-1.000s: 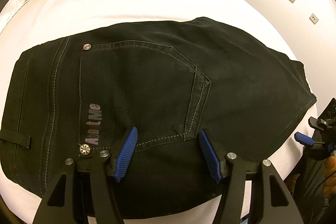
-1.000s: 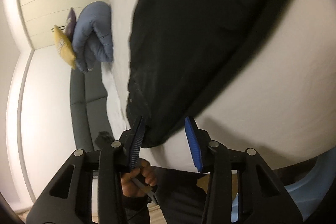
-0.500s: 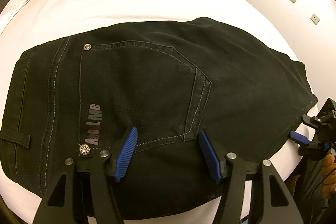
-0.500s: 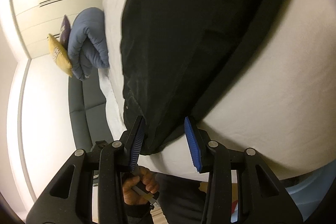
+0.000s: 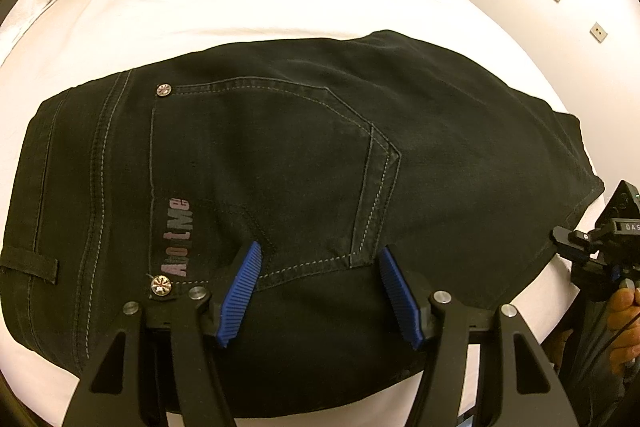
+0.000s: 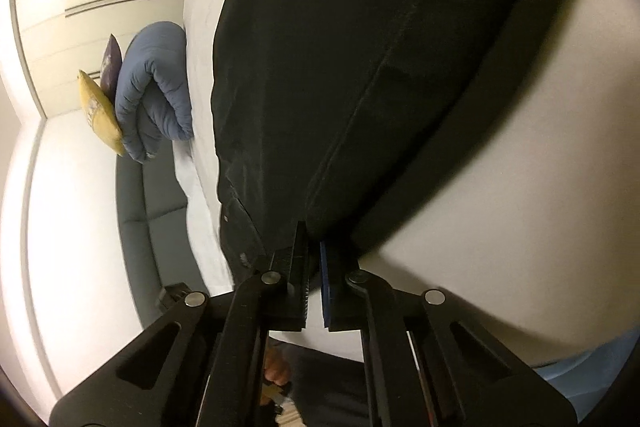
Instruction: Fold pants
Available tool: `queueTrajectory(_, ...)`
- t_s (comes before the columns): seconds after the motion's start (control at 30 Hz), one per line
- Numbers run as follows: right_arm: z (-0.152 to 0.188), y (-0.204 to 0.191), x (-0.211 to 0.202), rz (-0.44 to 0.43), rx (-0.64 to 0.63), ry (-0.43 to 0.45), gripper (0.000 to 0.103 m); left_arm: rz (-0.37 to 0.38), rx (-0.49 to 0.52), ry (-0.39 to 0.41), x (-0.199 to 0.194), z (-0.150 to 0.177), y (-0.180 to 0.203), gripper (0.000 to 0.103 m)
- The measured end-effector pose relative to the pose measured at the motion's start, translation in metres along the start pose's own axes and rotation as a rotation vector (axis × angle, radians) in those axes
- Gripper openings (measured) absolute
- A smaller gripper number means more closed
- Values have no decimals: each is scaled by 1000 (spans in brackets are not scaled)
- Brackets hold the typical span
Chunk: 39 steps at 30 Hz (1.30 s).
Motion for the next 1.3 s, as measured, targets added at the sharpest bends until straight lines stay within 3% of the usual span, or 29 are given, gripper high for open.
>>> queueTrajectory(0.2,4,15,0,30,20,-2,2,-6,19,-10,1,1,3,64)
queueTrajectory(0.53,4,15,11,-20,28,-6,2,-21,-10,26,-12,-4,4,66)
queueTrajectory(0.6,7,13,9,-30,32,-25,6,-33,-13,40,-20,-9,6,67)
queueTrajectory(0.67,14,12,0,26,22,-50,6,-46,0,67,-30,-18,13,69)
queueTrajectory(0.77,22,-9,-25,90,-135,-37,6,-42,-3,126,-41,-39,24,76)
queueTrajectory(0.87,2,-49,-46,55,-278,45,6,-15,-9,151,-29,-60,39,78)
queueTrajectory(0.93,-24,-73,-46,-29,-284,76,6,12,-11,146,-13,-66,47,78)
queueTrajectory(1.03,-56,-83,-21,-103,-244,42,6,7,-17,62,26,-57,55,78)
queueTrajectory(1.07,-65,-76,-11,-80,-228,34,6,-17,-2,49,33,-51,56,78)
queueTrajectory(1.1,-76,-54,1,17,-194,39,6,-37,23,59,33,-48,58,78)
queueTrajectory(1.13,-81,-36,7,53,-165,30,4,-46,39,56,33,-44,60,78)
queueTrajectory(1.23,-88,-13,-10,-8,-122,78,0,-44,54,47,26,-30,57,78)
queueTrajectory(1.3,-101,-1,-48,8,-129,220,0,-46,55,47,20,-22,51,78)
Point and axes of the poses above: each gripper's, at about its wrist camera, not at the fingertips, and x roughly the way its jaws point, y to its right, z to its underside, the point moved 9 cm from there along x, roughly the way its jaws point, and after that the axes turned 7 degrees about x, right-handed, at the moved point
